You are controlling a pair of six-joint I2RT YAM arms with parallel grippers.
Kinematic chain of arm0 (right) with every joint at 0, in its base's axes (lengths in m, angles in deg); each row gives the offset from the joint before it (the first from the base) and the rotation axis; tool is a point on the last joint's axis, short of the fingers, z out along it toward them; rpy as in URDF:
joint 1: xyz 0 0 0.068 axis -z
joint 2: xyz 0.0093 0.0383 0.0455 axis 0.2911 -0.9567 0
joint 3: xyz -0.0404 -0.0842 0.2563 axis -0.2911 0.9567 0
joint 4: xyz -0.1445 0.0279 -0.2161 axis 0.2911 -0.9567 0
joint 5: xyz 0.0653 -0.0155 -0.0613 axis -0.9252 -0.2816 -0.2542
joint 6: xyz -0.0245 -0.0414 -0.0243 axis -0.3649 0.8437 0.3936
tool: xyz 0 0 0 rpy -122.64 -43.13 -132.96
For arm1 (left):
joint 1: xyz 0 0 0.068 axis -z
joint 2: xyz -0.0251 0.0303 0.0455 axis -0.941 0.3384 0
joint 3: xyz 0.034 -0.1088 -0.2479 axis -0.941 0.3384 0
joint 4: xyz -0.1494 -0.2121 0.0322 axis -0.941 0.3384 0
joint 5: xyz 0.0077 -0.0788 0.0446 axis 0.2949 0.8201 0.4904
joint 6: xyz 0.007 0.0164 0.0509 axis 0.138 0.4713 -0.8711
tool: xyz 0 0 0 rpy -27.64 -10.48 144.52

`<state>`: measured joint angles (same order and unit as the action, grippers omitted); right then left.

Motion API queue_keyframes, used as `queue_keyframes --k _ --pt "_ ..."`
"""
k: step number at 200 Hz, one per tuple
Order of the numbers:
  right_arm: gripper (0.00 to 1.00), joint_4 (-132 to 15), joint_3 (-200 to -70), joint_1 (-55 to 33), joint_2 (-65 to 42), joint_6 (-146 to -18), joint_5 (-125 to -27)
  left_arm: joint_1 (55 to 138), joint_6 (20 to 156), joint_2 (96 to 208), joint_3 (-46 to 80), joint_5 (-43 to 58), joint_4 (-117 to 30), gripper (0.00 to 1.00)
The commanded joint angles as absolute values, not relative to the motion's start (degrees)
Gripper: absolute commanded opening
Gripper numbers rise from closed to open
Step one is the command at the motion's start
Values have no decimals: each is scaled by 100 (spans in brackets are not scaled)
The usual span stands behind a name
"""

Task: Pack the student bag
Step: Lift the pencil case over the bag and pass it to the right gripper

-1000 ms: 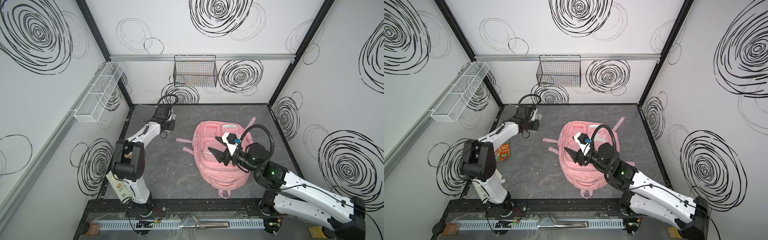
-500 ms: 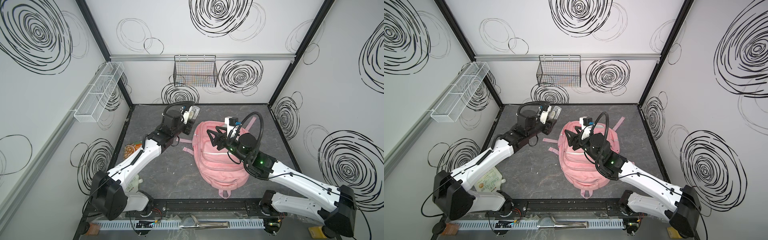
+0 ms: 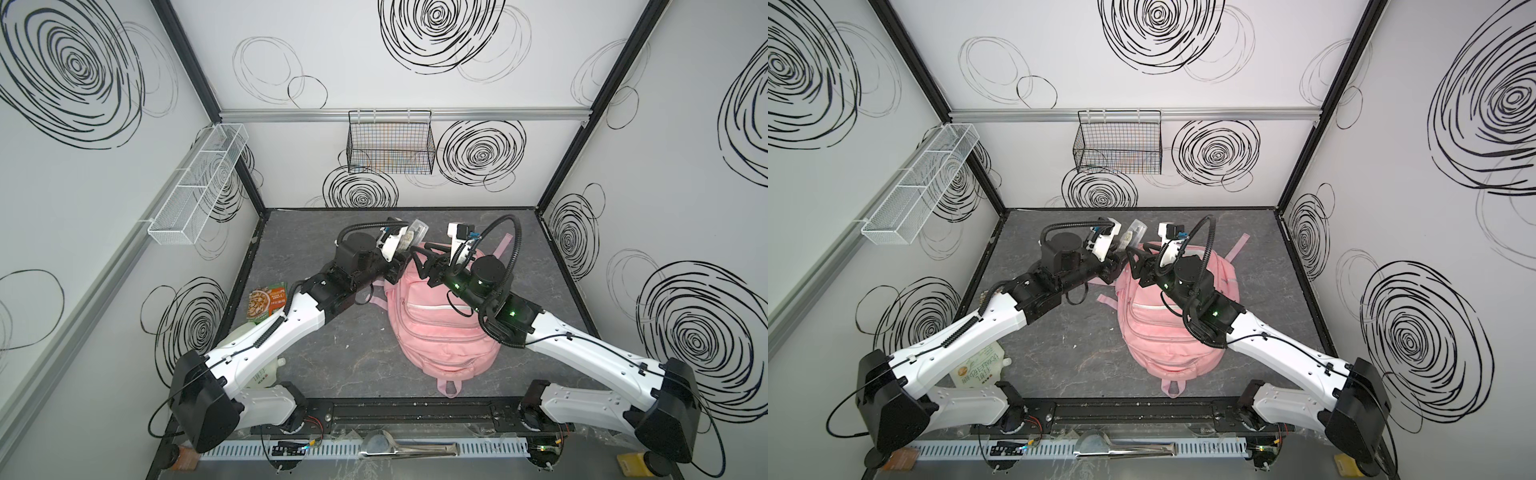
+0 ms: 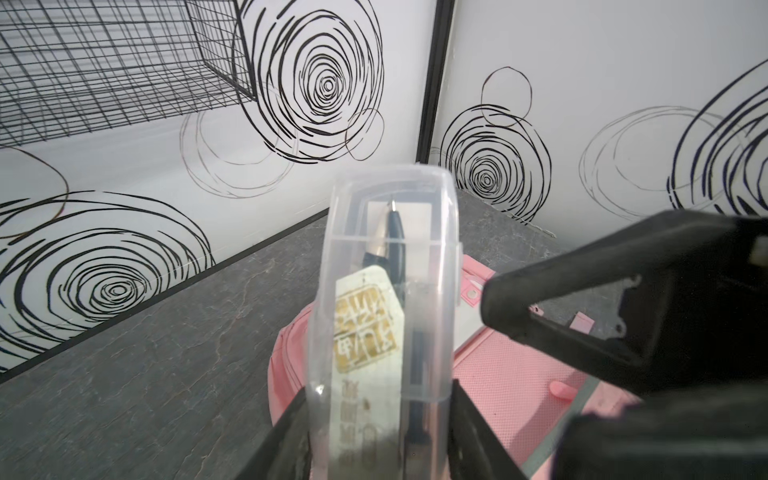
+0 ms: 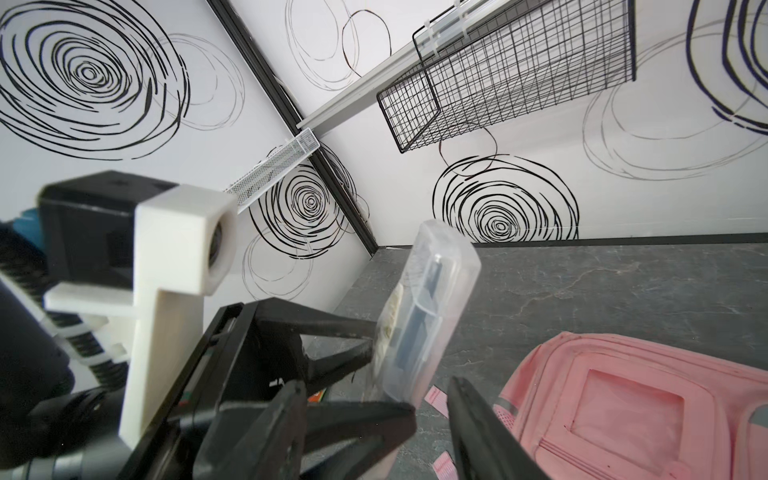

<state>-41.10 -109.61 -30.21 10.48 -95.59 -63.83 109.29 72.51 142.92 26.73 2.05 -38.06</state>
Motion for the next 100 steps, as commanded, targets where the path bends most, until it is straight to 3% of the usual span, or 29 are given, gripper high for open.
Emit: queue_keyframes --k 1,100 --pt "52 -3855 -11121 -2907 1045 -9786 -6482 11041 7127 14089 2729 235 -4260 46" --pt "41 -3982 -11175 -2654 859 -10210 -6659 11392 6893 13905 2909 3 -4465 46"
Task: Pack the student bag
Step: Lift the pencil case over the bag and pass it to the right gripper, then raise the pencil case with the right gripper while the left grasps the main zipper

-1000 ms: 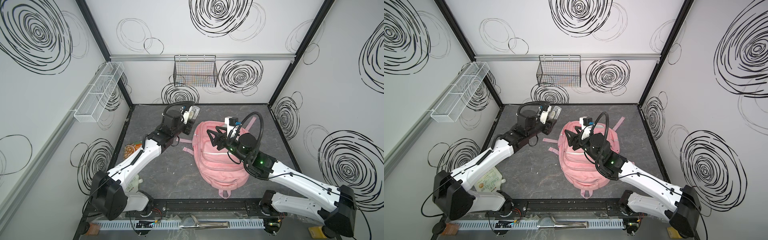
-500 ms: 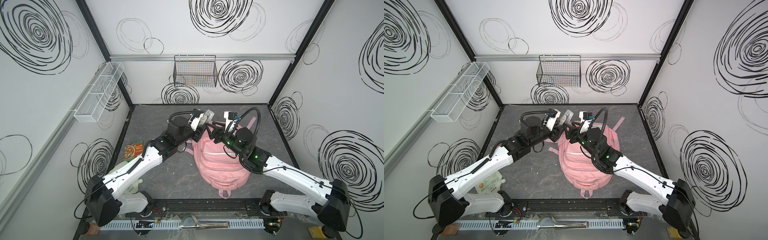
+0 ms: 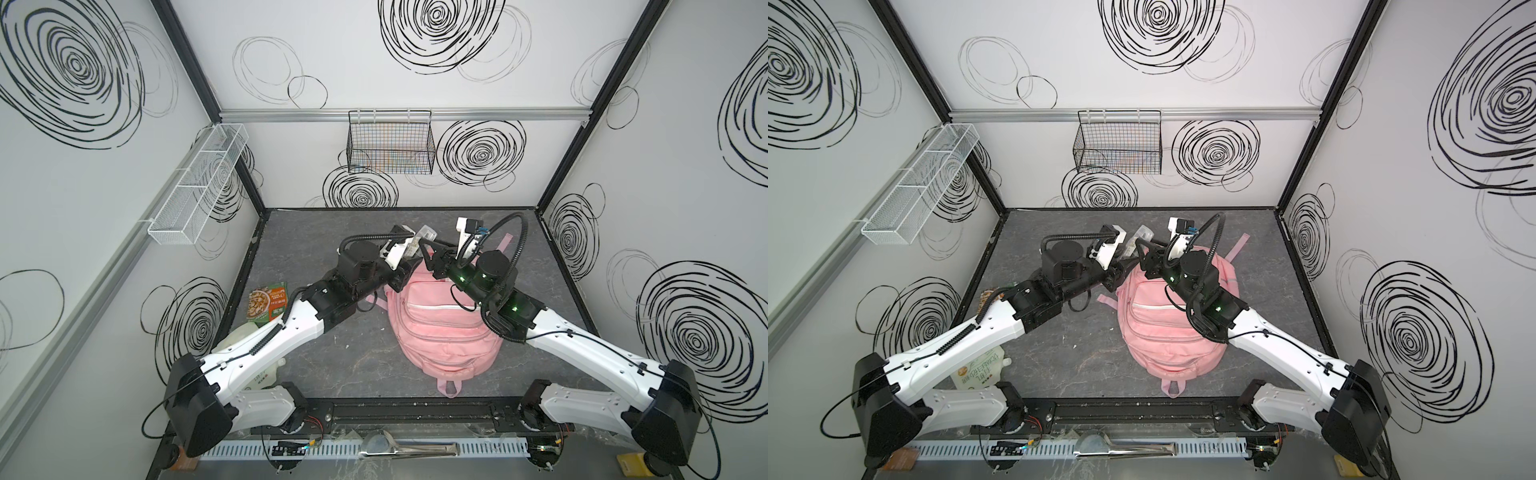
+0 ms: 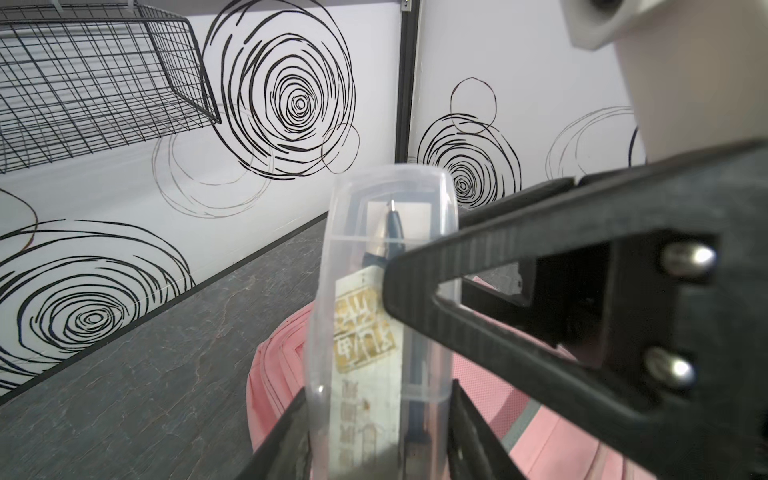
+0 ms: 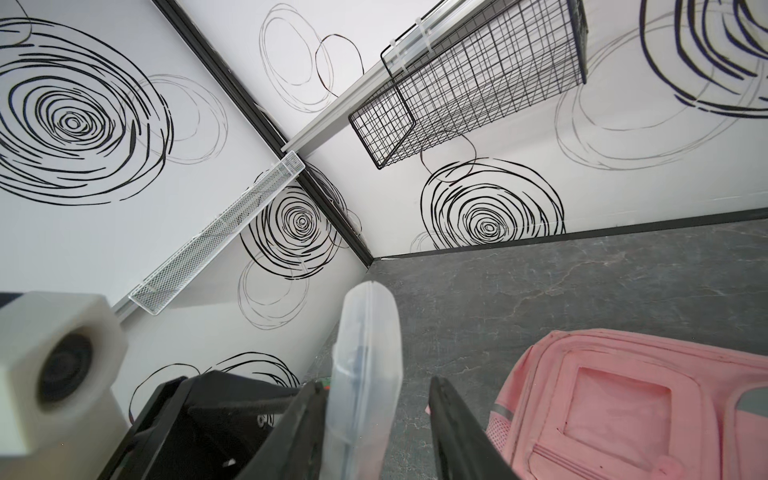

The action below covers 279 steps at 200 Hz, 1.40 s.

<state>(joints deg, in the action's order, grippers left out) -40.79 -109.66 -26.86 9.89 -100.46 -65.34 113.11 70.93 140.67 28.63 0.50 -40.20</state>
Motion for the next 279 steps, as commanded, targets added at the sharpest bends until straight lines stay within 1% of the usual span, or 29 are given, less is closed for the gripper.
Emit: queue_keyframes --k 1,24,38,64,75,85,97,113,140,160,172,178,195,216,235,279 --pt "40 -3980 -11180 -2656 853 -10213 -6659 11396 6892 13909 2909 -4 -4468 46" --pt "35 -3931 -11173 -2658 812 -10294 -6756 11448 6797 13908 2909 -102 -4438 47" --pt "28 -3917 -11139 -2641 820 -10343 -6799 11460 6732 13891 2922 -158 -4437 47" --pt "20 -3938 -11073 -2550 941 -10408 -6856 11466 6636 13839 2943 -240 -4452 49" --pt "17 -4004 -11050 -2503 1046 -10394 -6802 11469 6605 13800 2982 -255 -4504 52" --pt "11 -4092 -11020 -2466 1178 -10357 -6727 11477 6589 13757 3036 -264 -4565 56" --pt "7 -4198 -10968 -2407 1357 -10288 -6618 11499 6559 13704 3097 -286 -4649 59" --pt "6 -4332 -10872 -2302 1644 -10195 -6497 11536 6499 13666 3137 -301 -4691 63" --pt "3 -4710 -10740 -2035 2207 -9990 -6228 11664 6304 13582 3235 -389 -4765 72" --pt "0 -5169 -10741 -1789 2661 -9820 -5999 11876 5955 13570 3353 -353 -4748 73" --pt "0 -5483 -10744 -1640 2948 -9709 -5845 12060 5736 13633 3388 -308 -4597 75" --pt "0 -5611 -10739 -1586 3096 -9646 -5768 12152 5598 13691 3380 -236 -4466 75" --pt "0 -5925 -10706 -1471 3525 -9442 -5479 12403 5101 13976 3280 373 -3841 79" --pt "0 -6078 -10604 -1402 4035 -9239 -5100 12739 4847 14482 3002 546 -3216 79" --pt "0 -6079 -10539 -1388 4366 -9122 -4894 12825 4799 14863 2812 611 -2932 77" --pt "0 -6087 -10552 -1380 4530 -8839 -4776 12819 4720 15275 2795 682 -2930 75"
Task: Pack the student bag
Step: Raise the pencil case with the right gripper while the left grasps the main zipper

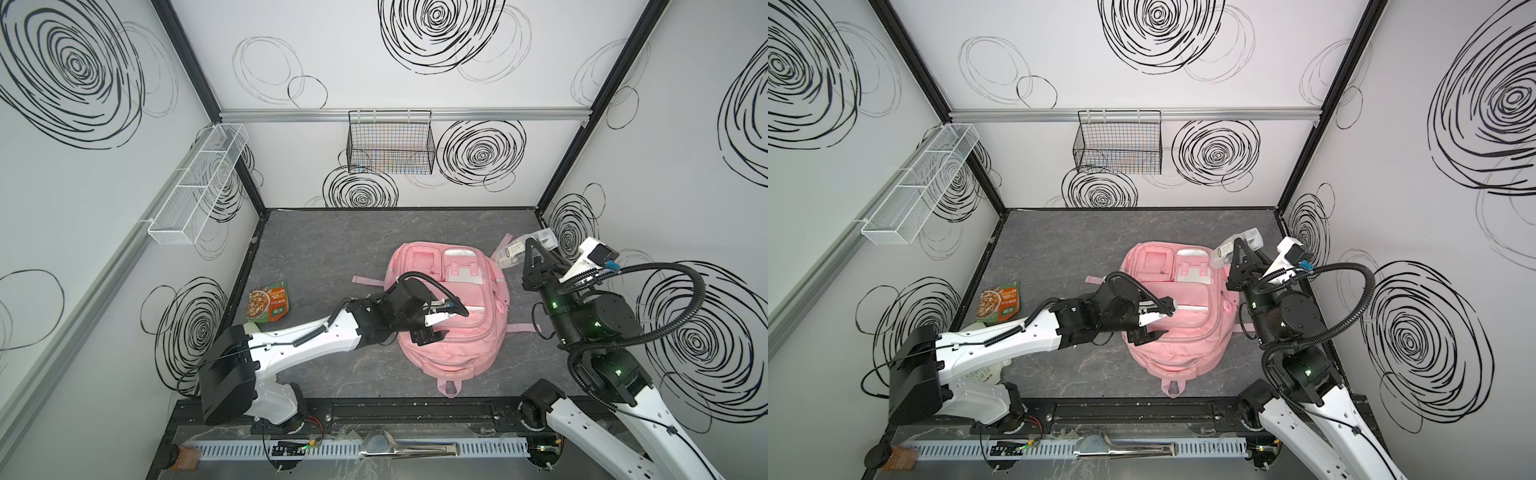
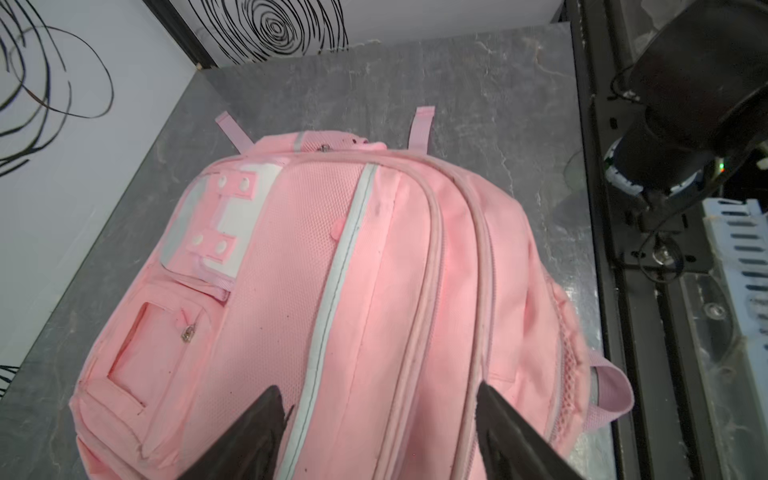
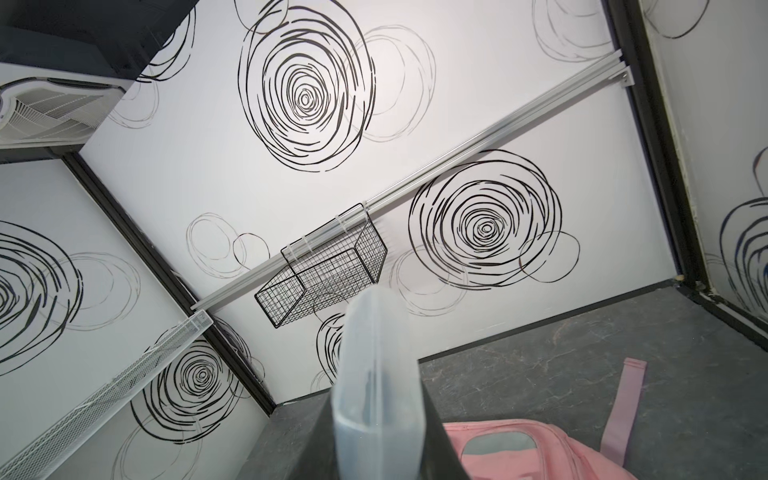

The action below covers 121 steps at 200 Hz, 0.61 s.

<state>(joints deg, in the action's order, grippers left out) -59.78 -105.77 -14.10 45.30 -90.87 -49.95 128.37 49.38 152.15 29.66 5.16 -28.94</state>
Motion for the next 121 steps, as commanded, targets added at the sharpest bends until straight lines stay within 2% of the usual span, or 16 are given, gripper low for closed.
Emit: queue_keyframes --k 1,87,109,121 --pt "0 -6083 -10548 -1382 4530 -8838 -4777 12816 4719 15284 2795 678 -2927 75" --pt "0 -5993 -10418 -1375 4543 -8777 -4795 12679 4622 15628 2751 131 -2915 60" --pt "0 -5999 -10420 -1375 4549 -8760 -4793 12598 4715 15591 2736 111 -2990 47" --pt "0 -6008 -10429 -1375 4551 -8748 -4786 12544 4807 15608 2701 109 -3006 45"
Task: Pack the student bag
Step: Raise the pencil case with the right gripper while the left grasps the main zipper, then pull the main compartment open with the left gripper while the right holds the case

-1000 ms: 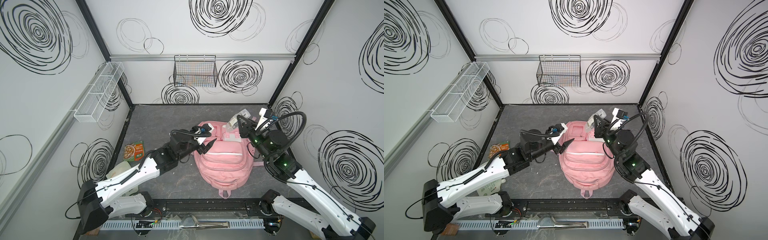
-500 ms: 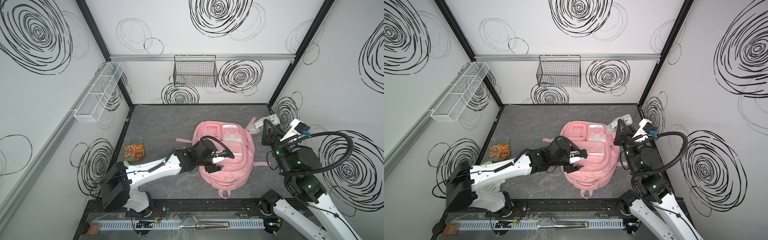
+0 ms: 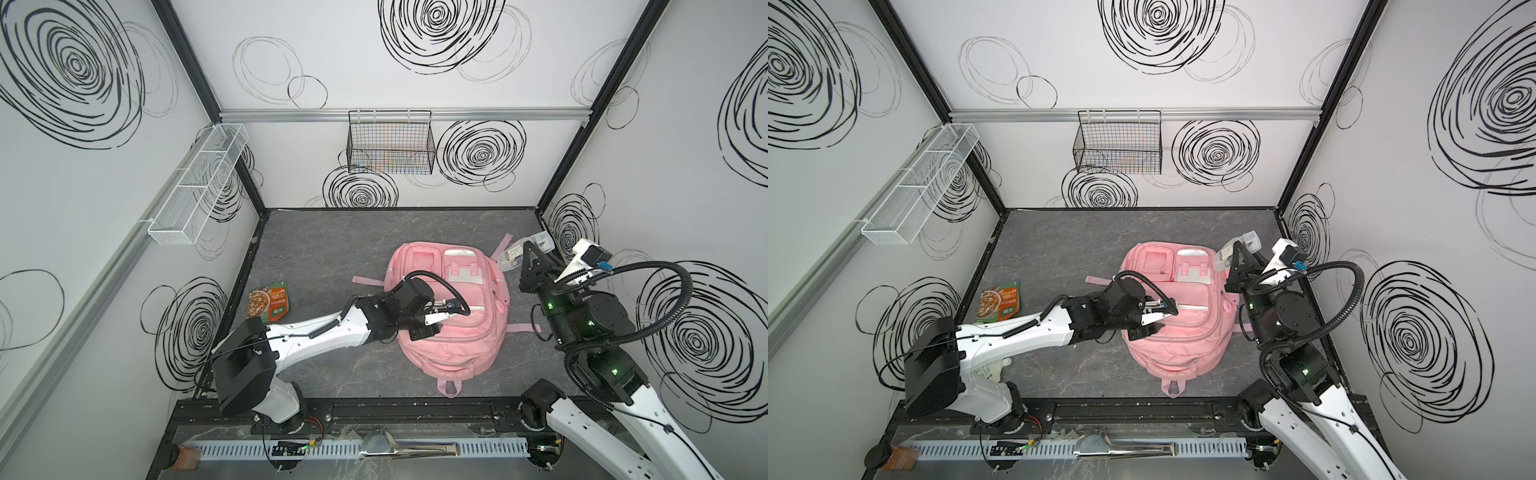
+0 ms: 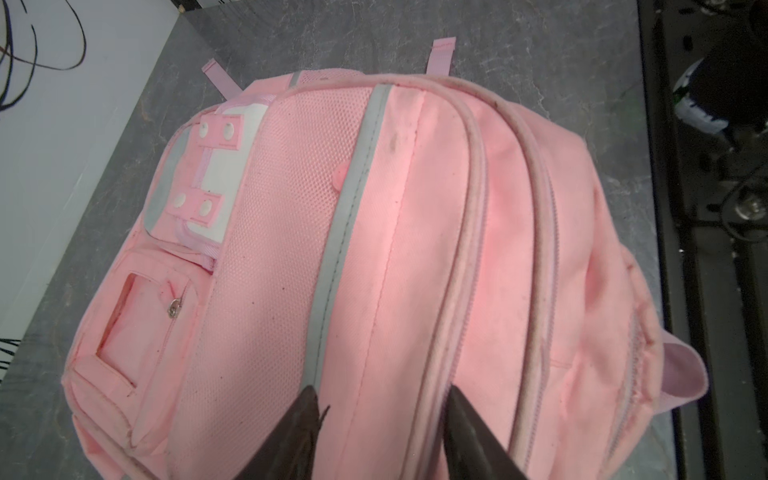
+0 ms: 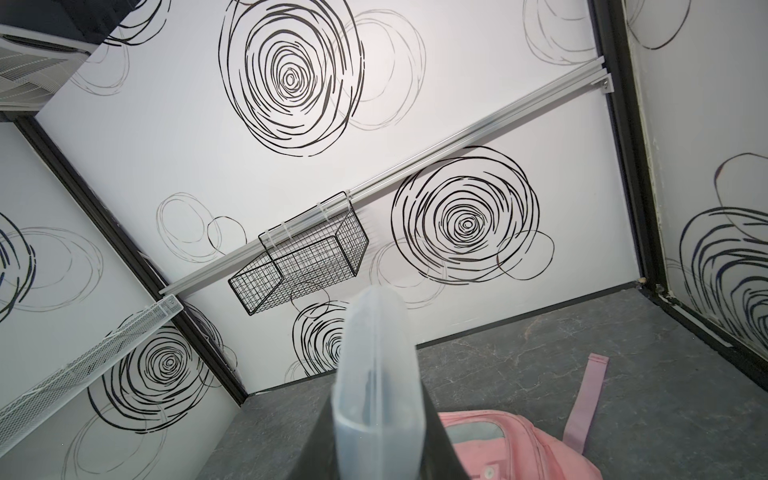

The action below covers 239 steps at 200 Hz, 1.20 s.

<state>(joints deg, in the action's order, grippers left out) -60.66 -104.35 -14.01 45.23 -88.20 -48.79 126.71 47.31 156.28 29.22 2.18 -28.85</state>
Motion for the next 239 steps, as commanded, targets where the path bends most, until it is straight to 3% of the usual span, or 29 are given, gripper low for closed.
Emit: queue_keyframes --k 1,142,239 --pt "0 -6008 -10429 -1375 4549 -8744 -4787 12539 4820 15613 2695 115 -3005 45" --pt "0 -6155 -10406 -1376 4685 -8916 -4976 12396 5216 15753 2560 457 -3018 43" --pt "0 -5999 -10341 -1375 4441 -9075 -5067 12458 5192 15961 2452 -116 -2886 26"
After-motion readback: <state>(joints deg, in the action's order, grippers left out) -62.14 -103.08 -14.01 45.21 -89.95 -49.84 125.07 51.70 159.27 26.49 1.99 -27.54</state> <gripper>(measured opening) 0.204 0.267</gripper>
